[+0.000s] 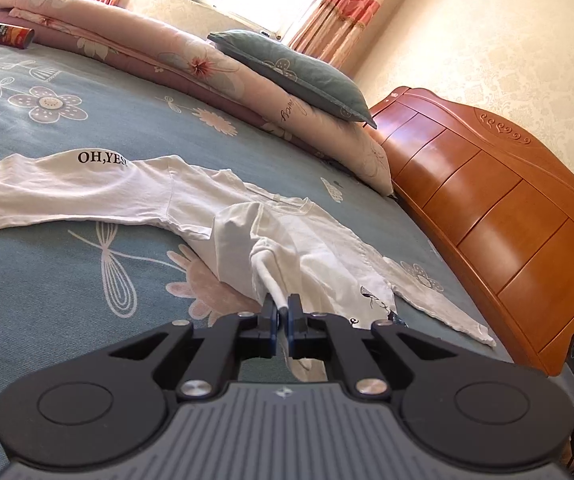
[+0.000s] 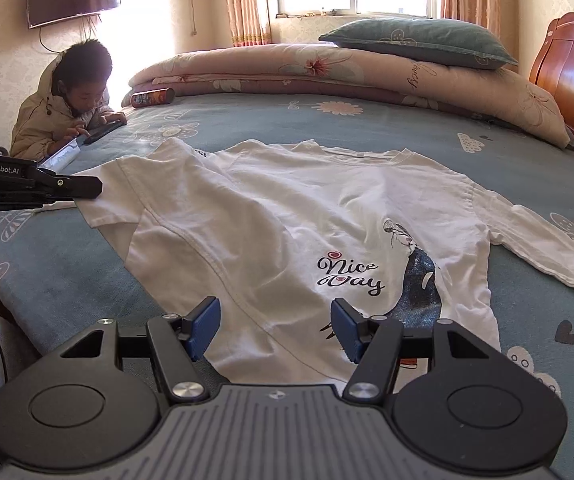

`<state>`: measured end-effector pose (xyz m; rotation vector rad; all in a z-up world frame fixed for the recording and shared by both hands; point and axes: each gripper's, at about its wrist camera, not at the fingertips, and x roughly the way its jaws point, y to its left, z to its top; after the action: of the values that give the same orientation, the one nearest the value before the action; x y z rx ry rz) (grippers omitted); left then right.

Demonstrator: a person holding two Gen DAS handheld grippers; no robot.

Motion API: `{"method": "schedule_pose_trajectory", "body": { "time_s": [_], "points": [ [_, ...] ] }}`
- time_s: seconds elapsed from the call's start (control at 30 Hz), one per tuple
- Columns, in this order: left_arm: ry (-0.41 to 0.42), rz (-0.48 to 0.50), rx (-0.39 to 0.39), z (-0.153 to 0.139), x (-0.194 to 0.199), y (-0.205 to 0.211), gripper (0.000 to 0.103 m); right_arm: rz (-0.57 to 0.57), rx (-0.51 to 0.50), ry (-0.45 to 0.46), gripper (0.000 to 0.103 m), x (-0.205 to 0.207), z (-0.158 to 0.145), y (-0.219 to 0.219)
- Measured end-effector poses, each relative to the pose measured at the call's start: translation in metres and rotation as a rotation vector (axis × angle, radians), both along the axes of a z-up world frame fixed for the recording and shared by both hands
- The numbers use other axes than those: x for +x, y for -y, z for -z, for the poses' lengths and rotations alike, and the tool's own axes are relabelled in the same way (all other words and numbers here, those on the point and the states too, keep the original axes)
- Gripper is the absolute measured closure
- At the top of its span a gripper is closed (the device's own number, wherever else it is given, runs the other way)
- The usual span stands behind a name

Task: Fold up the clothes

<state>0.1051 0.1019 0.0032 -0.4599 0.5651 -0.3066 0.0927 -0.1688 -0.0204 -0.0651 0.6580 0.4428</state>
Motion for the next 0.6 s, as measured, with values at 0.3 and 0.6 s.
{"method": "schedule_pose_trajectory", "body": {
  "time_s": [0.3,0.6],
  "points": [
    [0.007,-0.082,0.005,-0.012,-0.037,-0.016,0.102,-0.002,-0.022,0.029,0.035,-0.02,-0.011,0.004],
    [-0.268,-0.195,0.008,0.057,-0.02,-0.048,0.102,0.232,-0.056,-0.12,0.035,0.004,-0.005,0.09]
  ]
}}
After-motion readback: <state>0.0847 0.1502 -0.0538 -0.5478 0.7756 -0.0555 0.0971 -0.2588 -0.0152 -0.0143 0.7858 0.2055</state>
